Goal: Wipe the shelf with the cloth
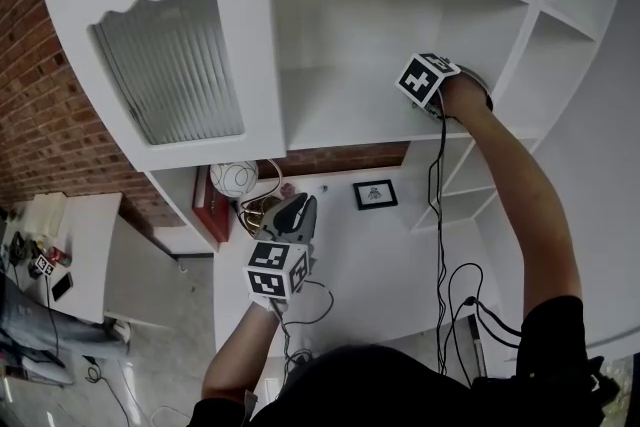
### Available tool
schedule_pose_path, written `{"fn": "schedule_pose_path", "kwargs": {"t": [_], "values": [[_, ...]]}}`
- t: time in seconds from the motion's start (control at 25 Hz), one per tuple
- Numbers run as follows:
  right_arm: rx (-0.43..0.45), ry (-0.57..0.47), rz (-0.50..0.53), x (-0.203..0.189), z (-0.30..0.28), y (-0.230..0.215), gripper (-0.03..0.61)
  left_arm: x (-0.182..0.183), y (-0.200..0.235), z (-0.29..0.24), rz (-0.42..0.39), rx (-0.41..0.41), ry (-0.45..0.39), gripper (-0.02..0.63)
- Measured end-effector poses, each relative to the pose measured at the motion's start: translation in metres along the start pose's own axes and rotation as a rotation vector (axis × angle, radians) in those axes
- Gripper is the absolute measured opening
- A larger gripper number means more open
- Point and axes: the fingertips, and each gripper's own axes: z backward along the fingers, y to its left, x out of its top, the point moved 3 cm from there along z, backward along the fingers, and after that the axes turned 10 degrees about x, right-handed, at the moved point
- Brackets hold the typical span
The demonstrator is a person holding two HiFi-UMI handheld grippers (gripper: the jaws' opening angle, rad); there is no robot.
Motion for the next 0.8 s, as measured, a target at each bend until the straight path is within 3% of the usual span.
{"fn": "schedule_pose_path", "kwargs": {"t": [0.24, 0.36, 0.44, 0.56, 0.64, 0.72, 0.8], "values": [[-0.224, 0.242, 0.208, -0.017, -0.008, -0.008, 0.084, -0.001, 0.003, 0.000, 0.002, -0.003, 0.004, 0.046], [-0.275, 0.288, 0.264, -0.020, -0.006, -0.006, 0.086, -0.003, 0.005, 0.000, 0.002, -0.003, 0.012, 0.046], [-0.353, 0.265, 0.321, -0.014, 0.005, -0.005, 0.087, -0.005, 0.006, 0.000, 0.002, -0.002, 0.018, 0.046], [-0.478, 0.056, 0.357, 0.011, 0.037, -0.006, 0.089, -0.008, 0.007, 0.000, 0.004, 0.005, 0.028, 0.046], [-0.491, -0.132, 0.318, 0.028, 0.064, -0.005, 0.089, -0.010, 0.007, 0.000, 0.006, 0.011, 0.034, 0.046], [-0.410, -0.311, 0.233, 0.042, 0.084, 0.000, 0.089, -0.012, 0.005, 0.002, 0.008, 0.018, 0.037, 0.046], [-0.228, -0.481, 0.100, 0.053, 0.096, 0.009, 0.089, -0.013, 0.003, 0.006, 0.005, 0.030, 0.037, 0.046]]}}
